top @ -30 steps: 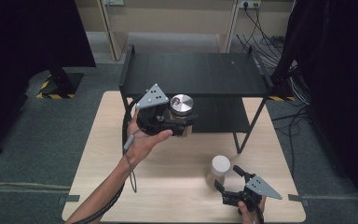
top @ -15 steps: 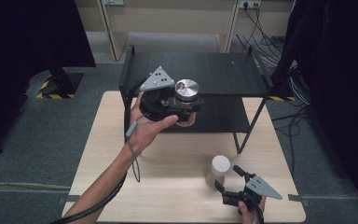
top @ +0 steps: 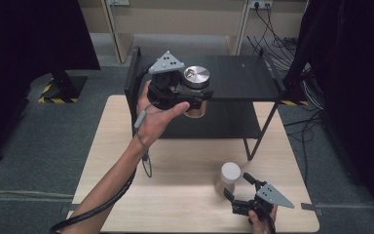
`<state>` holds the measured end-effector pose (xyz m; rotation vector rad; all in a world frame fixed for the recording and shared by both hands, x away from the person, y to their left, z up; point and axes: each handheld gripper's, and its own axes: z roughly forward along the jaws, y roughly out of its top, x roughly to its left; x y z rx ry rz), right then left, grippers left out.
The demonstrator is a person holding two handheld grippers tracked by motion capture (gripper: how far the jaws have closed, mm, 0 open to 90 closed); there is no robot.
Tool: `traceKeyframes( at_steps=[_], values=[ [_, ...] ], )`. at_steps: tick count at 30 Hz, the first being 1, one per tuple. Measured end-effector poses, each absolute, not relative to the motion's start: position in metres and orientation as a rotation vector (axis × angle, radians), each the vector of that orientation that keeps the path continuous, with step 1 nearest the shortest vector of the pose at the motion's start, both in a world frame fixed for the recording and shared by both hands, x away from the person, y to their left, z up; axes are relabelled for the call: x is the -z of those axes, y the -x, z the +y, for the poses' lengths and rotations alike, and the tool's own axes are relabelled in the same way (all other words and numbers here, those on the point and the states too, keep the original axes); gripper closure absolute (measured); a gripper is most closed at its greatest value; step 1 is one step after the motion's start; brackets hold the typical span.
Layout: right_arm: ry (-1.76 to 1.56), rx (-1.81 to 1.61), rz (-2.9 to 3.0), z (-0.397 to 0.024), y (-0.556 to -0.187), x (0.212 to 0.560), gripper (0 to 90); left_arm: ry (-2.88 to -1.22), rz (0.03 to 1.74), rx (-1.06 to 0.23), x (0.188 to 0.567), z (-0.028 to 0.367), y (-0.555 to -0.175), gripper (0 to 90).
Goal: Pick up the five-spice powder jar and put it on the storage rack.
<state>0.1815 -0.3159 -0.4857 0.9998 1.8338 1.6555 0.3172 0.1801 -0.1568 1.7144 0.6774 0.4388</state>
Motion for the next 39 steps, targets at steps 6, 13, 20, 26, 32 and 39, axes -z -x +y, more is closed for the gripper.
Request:
traceKeyframes(
  at_steps=[6,13,20,26,32,39],
  values=[
    [-1.001,-1.657,1.834,-0.316,-0.182,0.486,4.4,-1.692,0.719,-0.445,0.153,0.180,-0.325,30.5],
    [-0.999,-1.658,1.836,-0.316,-0.182,0.486,4.3,-1.669,0.774,-0.469,0.155,0.180,-0.336,30.5],
    [-0.999,-1.657,1.838,-0.316,-0.183,0.486,4.4,-1.647,0.823,-0.509,0.157,0.180,-0.346,30.5],
    [-0.998,-1.658,1.839,-0.316,-0.183,0.486,4.4,-1.637,0.868,-0.524,0.158,0.178,-0.352,30.5],
    [-0.996,-1.657,1.843,-0.317,-0.184,0.485,4.4,-1.630,0.890,-0.539,0.157,0.174,-0.356,30.5],
    [-0.993,-1.660,1.842,-0.317,-0.184,0.486,4.4,-1.625,0.911,-0.565,0.155,0.171,-0.358,30.5]
  ],
)
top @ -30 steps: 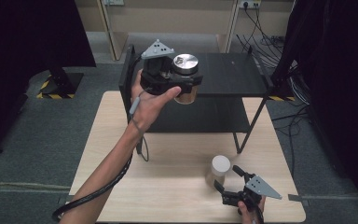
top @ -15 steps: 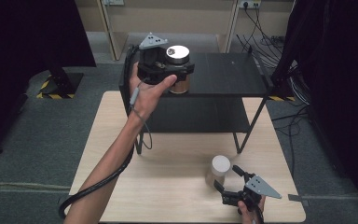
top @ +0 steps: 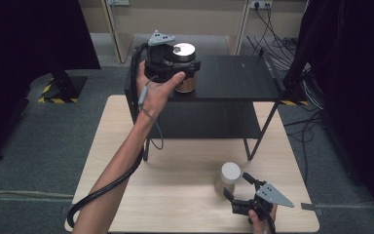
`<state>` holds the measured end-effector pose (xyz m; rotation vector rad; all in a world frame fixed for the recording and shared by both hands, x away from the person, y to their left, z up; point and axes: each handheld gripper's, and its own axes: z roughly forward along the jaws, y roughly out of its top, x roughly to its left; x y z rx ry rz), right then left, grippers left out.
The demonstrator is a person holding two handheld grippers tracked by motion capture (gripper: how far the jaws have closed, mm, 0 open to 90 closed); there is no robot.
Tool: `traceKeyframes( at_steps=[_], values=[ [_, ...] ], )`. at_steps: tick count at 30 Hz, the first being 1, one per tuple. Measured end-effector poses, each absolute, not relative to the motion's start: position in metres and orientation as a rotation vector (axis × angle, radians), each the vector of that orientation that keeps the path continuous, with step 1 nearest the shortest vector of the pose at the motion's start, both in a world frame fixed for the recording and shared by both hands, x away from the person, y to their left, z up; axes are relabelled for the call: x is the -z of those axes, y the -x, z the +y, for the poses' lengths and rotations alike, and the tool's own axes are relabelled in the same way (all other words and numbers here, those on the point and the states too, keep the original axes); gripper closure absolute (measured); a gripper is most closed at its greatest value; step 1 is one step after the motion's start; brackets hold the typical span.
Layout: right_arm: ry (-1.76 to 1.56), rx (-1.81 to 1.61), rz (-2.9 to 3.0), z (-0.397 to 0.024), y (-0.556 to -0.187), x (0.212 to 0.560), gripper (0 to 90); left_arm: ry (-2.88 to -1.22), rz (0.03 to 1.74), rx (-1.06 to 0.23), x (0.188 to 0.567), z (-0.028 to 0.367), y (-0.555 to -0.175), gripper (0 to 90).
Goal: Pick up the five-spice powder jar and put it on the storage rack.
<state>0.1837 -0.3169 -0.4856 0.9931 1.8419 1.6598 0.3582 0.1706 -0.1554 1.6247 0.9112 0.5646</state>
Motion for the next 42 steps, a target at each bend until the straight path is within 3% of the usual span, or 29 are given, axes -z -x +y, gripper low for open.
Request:
traceKeyframes(
  at_steps=[18,27,42],
  values=[
    [-0.997,-1.663,1.845,-0.318,-0.185,0.486,4.3,-1.630,0.933,-0.613,0.161,0.160,-0.358,29.5],
    [-0.995,-1.663,1.848,-0.318,-0.185,0.486,4.4,-1.563,0.972,-0.655,0.165,0.158,-0.346,0.2],
    [-0.994,-1.661,1.849,-0.317,-0.185,0.485,4.4,-1.537,0.961,-0.620,0.173,0.166,-0.340,0.2]
  ],
)
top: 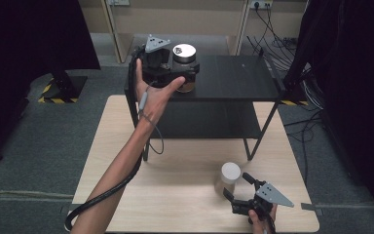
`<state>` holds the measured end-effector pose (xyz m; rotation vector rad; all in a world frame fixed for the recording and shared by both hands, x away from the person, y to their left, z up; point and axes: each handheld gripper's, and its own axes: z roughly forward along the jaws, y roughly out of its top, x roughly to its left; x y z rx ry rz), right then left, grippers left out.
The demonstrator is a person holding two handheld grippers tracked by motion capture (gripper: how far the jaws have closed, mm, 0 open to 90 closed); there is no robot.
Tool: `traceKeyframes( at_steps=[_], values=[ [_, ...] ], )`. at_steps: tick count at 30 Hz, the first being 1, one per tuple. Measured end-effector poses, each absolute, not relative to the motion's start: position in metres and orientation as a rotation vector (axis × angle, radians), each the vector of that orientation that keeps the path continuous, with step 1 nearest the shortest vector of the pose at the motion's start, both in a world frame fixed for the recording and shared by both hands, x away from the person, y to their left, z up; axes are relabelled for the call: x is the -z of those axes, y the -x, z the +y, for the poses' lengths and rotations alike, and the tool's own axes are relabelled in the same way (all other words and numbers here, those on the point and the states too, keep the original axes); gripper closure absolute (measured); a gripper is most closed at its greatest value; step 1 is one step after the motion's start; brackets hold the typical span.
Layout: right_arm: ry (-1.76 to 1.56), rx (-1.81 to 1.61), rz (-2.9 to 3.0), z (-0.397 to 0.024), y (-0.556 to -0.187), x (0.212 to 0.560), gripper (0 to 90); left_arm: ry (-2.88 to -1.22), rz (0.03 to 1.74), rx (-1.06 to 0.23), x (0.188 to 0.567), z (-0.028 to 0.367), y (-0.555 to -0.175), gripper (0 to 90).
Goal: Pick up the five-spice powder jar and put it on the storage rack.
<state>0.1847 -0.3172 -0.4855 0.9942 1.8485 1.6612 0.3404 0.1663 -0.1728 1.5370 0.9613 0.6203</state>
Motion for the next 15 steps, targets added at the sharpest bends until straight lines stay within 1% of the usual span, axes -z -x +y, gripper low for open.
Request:
traceKeyframes(
  at_steps=[15],
  values=[
    [-0.994,-1.661,1.848,-0.317,-0.185,0.486,4.4,-1.536,0.953,-0.621,0.178,0.169,-0.325,0.2]
  ],
)
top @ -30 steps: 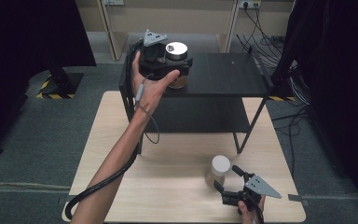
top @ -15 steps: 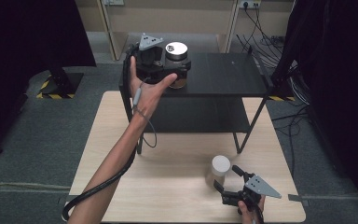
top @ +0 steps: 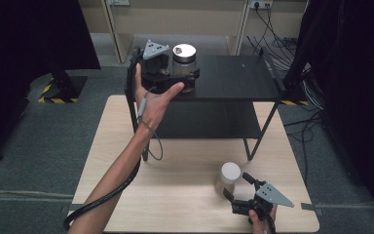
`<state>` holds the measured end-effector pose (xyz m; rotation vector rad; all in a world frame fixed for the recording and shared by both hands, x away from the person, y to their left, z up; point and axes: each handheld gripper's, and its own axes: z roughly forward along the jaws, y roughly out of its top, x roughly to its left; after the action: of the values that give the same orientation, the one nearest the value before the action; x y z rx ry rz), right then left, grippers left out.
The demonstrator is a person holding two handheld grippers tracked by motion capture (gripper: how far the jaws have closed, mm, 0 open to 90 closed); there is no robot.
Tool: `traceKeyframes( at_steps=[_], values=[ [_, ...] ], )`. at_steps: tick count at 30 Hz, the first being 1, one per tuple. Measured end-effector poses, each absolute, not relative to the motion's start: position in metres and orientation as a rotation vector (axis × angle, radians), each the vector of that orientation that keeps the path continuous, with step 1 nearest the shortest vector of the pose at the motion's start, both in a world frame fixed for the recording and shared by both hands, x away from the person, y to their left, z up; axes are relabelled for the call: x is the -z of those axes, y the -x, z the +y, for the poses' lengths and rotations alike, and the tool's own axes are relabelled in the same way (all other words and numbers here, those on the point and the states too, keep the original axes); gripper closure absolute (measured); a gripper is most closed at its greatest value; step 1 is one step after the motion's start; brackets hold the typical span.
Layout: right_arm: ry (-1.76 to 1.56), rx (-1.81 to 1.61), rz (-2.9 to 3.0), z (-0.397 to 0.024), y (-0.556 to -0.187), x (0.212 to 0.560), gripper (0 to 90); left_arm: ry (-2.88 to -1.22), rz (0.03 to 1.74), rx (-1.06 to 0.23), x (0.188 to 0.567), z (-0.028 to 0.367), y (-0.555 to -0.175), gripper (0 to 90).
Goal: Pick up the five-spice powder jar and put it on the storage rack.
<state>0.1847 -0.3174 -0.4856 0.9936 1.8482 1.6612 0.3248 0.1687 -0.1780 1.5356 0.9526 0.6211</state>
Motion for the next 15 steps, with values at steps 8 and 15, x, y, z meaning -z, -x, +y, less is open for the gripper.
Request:
traceKeyframes(
  at_steps=[8,15],
  values=[
    [-0.999,-1.661,1.851,-0.317,-0.185,0.486,4.4,-1.528,0.929,-0.606,0.185,0.177,-0.314,0.3],
    [-1.000,-1.661,1.850,-0.316,-0.185,0.485,4.4,-1.524,0.888,-0.595,0.193,0.181,-0.300,0.3]
  ],
)
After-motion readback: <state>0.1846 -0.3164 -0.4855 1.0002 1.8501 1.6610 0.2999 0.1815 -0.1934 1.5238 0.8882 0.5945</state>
